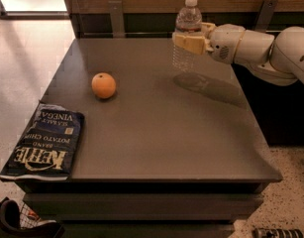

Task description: Move water bottle near blue chip bag

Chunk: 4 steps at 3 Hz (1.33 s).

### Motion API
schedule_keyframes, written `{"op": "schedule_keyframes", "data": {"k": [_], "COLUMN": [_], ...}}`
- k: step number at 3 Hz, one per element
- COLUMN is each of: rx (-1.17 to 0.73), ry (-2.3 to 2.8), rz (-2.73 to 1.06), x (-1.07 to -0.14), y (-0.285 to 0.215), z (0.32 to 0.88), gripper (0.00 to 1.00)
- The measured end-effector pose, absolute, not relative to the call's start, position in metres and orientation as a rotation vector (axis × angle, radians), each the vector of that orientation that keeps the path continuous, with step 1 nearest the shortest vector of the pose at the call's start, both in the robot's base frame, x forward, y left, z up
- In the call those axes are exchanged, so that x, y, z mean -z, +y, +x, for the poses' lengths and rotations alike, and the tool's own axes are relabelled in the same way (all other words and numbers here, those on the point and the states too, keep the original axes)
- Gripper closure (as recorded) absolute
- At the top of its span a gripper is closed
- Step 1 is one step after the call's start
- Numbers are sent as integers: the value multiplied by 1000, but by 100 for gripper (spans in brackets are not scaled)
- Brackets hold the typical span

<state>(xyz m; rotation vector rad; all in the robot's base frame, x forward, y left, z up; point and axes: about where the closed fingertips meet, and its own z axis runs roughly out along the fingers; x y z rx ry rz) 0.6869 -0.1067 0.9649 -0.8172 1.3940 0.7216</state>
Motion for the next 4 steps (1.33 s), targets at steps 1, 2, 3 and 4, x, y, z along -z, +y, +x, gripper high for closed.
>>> {"op": "schedule_keyframes", "data": {"k": [1, 2, 3, 4], "rx": [-720, -729, -757, -812], "ry": [1380, 1383, 1398, 1403], "rz": [-855, -894, -913, -920], "x": [-973, -973, -962, -942], "y": [-86, -61, -26, 10], "z": [645, 601, 553, 516], "gripper": [100, 100, 100, 100]}}
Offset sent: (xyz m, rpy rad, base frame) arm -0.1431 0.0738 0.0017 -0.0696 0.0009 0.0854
